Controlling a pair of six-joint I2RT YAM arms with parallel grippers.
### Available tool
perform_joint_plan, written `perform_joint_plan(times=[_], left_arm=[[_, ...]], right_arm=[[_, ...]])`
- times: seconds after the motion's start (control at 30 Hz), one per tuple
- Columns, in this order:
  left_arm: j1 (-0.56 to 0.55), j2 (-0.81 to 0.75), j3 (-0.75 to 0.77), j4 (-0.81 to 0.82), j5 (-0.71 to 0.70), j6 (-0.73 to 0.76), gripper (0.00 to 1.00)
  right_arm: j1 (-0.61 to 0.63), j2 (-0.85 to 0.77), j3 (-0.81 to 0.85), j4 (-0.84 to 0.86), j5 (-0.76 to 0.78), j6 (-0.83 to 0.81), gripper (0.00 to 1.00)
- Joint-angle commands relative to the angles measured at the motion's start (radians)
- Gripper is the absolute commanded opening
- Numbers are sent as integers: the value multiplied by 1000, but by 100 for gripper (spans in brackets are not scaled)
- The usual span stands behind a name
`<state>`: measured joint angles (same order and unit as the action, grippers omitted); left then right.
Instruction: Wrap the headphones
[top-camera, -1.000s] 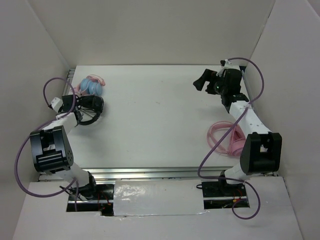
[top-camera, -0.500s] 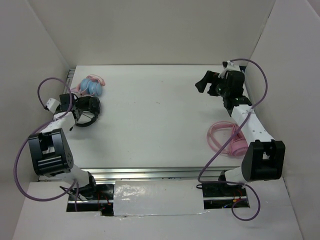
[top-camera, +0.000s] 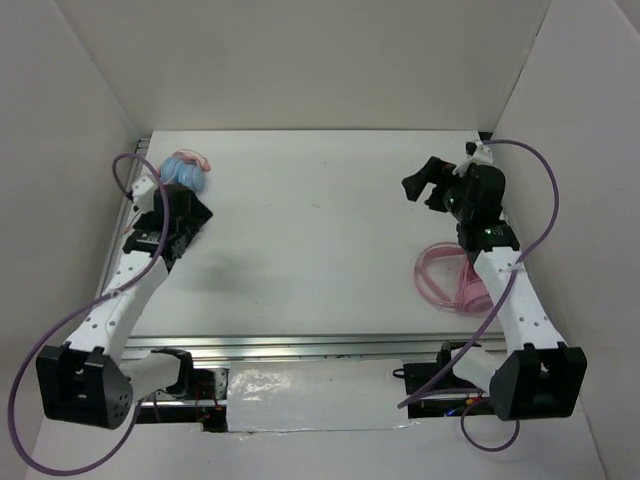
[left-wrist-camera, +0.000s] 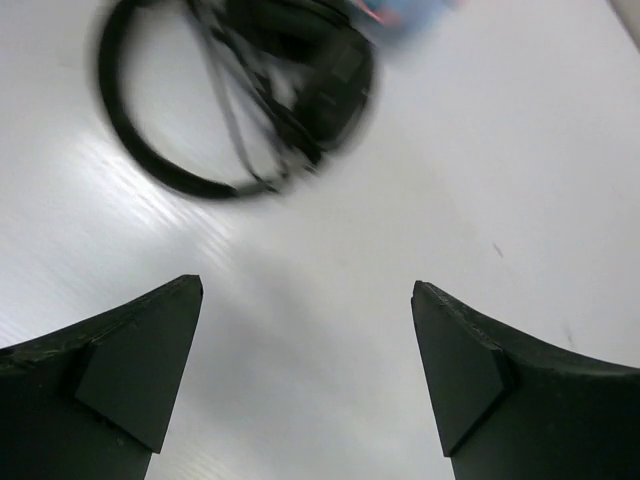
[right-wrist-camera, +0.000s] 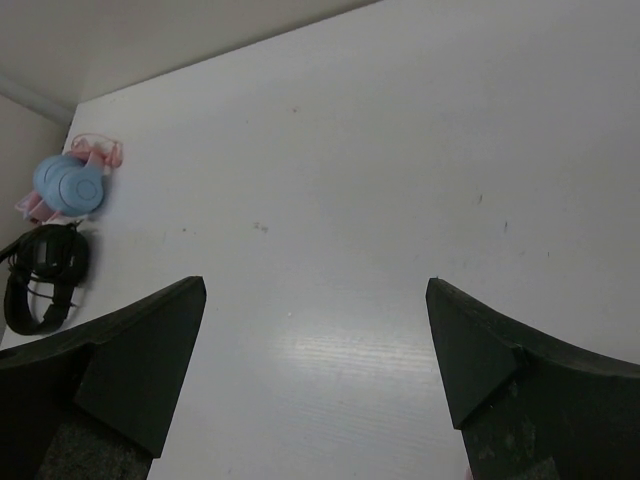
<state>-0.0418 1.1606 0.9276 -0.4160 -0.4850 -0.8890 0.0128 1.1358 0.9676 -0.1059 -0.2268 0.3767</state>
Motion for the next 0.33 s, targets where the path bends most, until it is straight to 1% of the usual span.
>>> perform_joint_plan(times=[0.0,0.03,0.07,0.13,0.17,0.23,0.3], left_arm=[[-170,-68,16,-12,25,24,99],[-211,-82,13,-12,-1,41,99],[-292,-102,11,-6,-22,51,99],[-367,-133,-1,6,-78,85,99],[-422,-144,-13,47,-93,94,99],[-451,-159,-50,97,-95,142,99],[-464,-168,-70,152,-80,157,99]], right_arm=[[-2,-71,-61,-83,53,63,100],[-1,-112,-82,-89,64,71,100],[1,-140,-108,-89,66,74,100],[4,-229,-193,-81,90,96,100],[4,-254,-216,-80,92,94,100],[7,-328,-271,-95,112,97,100],[9,-366,-297,-122,119,76,100]])
